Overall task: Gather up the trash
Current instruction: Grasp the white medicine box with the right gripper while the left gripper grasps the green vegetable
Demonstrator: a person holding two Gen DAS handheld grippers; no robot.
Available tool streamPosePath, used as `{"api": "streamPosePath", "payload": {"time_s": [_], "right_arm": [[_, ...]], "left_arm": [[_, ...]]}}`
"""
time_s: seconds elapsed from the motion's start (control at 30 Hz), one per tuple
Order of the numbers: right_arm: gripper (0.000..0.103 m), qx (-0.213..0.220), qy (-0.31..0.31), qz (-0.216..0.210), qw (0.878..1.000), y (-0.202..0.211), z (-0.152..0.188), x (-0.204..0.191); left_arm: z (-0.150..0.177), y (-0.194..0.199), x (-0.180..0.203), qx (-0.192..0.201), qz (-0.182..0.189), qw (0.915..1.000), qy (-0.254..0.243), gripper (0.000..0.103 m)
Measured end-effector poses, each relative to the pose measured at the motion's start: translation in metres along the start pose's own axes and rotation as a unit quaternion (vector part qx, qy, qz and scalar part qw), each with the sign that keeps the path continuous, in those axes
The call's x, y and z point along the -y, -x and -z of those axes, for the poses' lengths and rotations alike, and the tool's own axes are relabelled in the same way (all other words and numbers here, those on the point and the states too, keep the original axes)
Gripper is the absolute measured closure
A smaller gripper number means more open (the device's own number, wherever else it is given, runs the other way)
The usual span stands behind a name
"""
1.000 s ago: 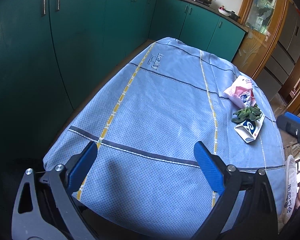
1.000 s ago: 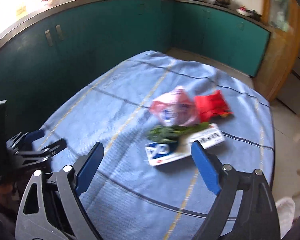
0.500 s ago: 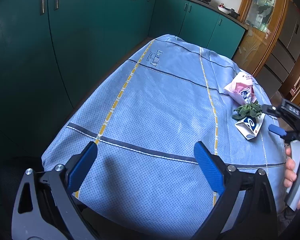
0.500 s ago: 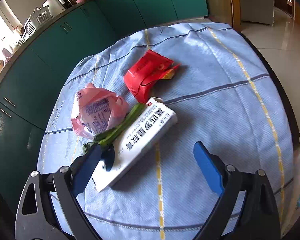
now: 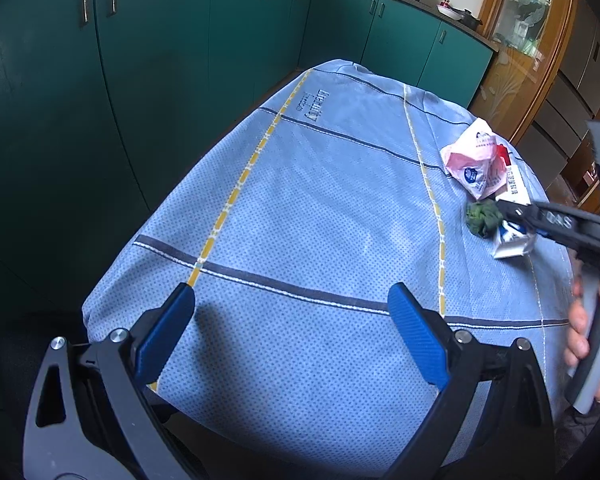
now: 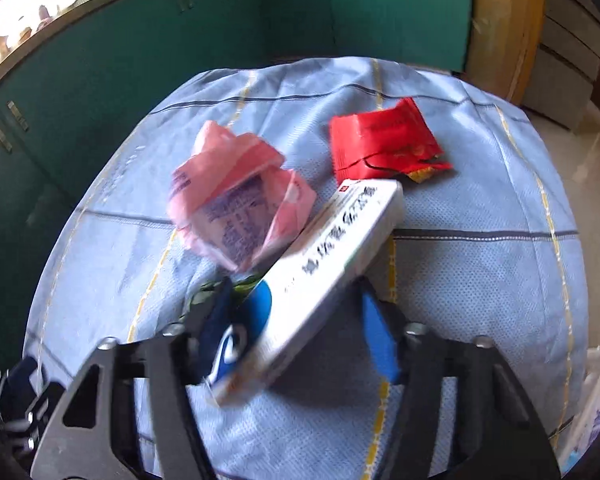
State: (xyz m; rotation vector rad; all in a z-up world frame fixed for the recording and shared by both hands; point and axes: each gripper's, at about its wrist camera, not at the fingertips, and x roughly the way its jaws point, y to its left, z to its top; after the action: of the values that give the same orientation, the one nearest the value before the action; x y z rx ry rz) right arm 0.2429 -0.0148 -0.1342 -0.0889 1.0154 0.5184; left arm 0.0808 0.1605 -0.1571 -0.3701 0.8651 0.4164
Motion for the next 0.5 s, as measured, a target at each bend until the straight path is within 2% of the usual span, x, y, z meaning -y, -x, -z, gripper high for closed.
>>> {"api": "streamPosePath", "payload": {"time_s": [0.03, 0.07, 0.17, 0.27, 0.33, 0.43, 0.5], "right_arm": [[0.061, -0.005, 0.006, -0.016, 1.0, 0.003, 0.003, 0.0], [0.065, -0.013, 0.016, -0.023, 1.0, 0.007, 0.008, 0.001], [0.065, -0.02, 0.038, -0.029, 0.999, 0.016, 0.019, 0.003], [0.073, -0.019, 0.047, -0.034, 0.998, 0.033, 0.03, 0.008], [0.073, -0.014, 0.037, -0.038, 0.998, 0.049, 0.04, 0.019], [0.073, -0.01, 0.014, -0.029, 0.999, 0.061, 0.052, 0.038], [0.073, -0.011, -0.012, -0.027, 1.0, 0.064, 0.06, 0.053]], "left_arm": [[0.0, -0.001, 0.0, -0.001, 0.001, 1.0, 0.001, 0.006], [0.0, -0.001, 0.0, -0.001, 0.002, 1.0, 0.001, 0.006], [-0.001, -0.002, 0.004, 0.0, 0.004, 1.0, -0.005, 0.006], [-0.005, 0.001, 0.012, 0.004, 0.01, 0.9998, -0.015, 0.006], [-0.009, 0.002, 0.021, 0.007, 0.022, 0.9994, -0.027, 0.006], [-0.022, 0.0, 0.054, 0.003, 0.068, 0.994, -0.086, 0.006], [-0.027, -0.002, 0.078, 0.008, 0.067, 0.9904, -0.121, 0.007]]}}
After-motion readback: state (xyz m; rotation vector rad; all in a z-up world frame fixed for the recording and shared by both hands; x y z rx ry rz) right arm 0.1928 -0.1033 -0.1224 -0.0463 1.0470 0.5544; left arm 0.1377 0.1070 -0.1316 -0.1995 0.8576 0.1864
